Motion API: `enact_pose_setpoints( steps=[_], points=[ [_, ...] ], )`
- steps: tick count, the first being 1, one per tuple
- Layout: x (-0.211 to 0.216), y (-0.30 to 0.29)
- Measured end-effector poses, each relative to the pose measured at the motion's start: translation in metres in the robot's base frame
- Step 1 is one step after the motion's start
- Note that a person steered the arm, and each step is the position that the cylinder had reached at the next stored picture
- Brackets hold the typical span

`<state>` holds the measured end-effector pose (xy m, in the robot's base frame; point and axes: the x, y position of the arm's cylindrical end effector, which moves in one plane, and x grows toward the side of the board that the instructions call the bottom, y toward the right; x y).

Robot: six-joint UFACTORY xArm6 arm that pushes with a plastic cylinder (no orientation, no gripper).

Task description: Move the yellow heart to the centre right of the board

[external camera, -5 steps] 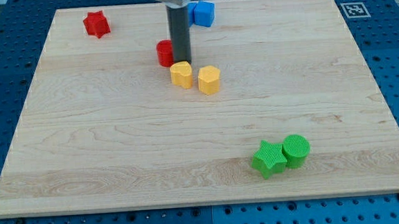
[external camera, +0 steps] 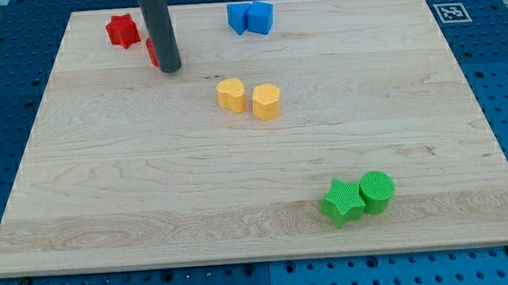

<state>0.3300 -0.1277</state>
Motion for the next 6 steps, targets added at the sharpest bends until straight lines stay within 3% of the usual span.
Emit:
enact_pose_setpoints(
  steps=[2, 6],
  points=[
    [-0.035, -0.027],
    [-0.031, -0.033]
  ],
)
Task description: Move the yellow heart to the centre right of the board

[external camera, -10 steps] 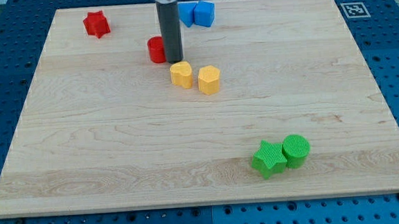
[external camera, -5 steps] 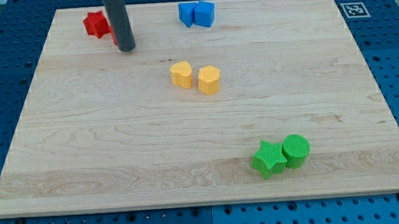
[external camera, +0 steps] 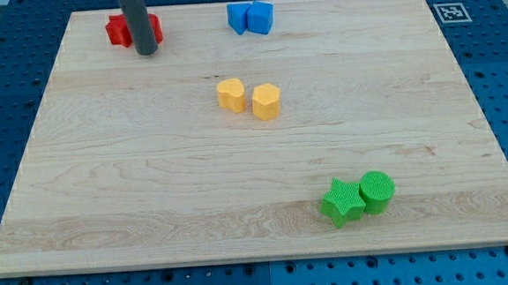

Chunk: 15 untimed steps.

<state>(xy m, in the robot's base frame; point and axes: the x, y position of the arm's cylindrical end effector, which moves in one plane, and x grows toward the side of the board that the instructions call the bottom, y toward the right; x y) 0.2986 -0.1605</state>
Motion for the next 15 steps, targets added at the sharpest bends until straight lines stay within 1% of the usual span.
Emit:
enact_pose_setpoints(
  steps=[1, 2, 4, 5, 8, 10, 11, 12, 14, 15],
  points=[
    [0.026, 0.0],
    [0.033, 0.0],
    [0.058, 0.004],
    [0.071, 0.027],
    [0.077, 0.064],
    [0.077, 0.07],
    [0.085, 0.074],
    [0.085, 0.087],
    [0.108, 0.116],
    [0.122, 0.117]
  ],
)
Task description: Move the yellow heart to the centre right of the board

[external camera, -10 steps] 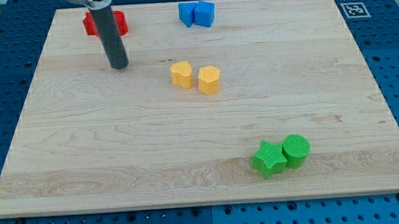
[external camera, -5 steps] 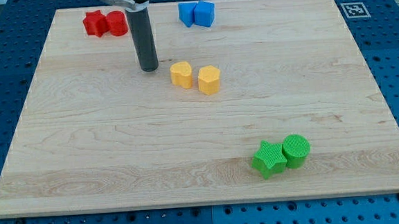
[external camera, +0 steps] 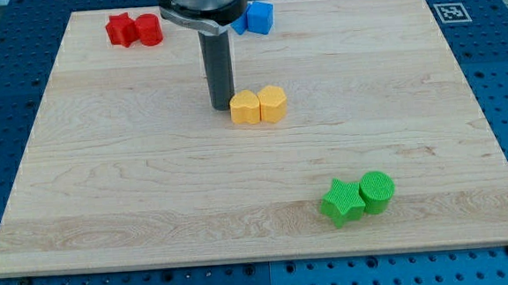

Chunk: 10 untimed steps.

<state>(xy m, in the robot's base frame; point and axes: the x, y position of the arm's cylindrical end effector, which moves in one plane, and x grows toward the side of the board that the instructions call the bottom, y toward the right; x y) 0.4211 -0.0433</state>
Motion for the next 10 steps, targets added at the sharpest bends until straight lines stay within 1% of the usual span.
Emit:
enact_pose_setpoints(
  steps=[1, 2, 3, 5, 6, 7, 10],
  points=[
    [0.019, 0.011],
    [0.028, 0.03],
    [0.028, 0.048],
    [0.029, 0.049],
    [0.049, 0.04],
    [0.055, 0.04],
    [0.054, 0.057]
  ],
)
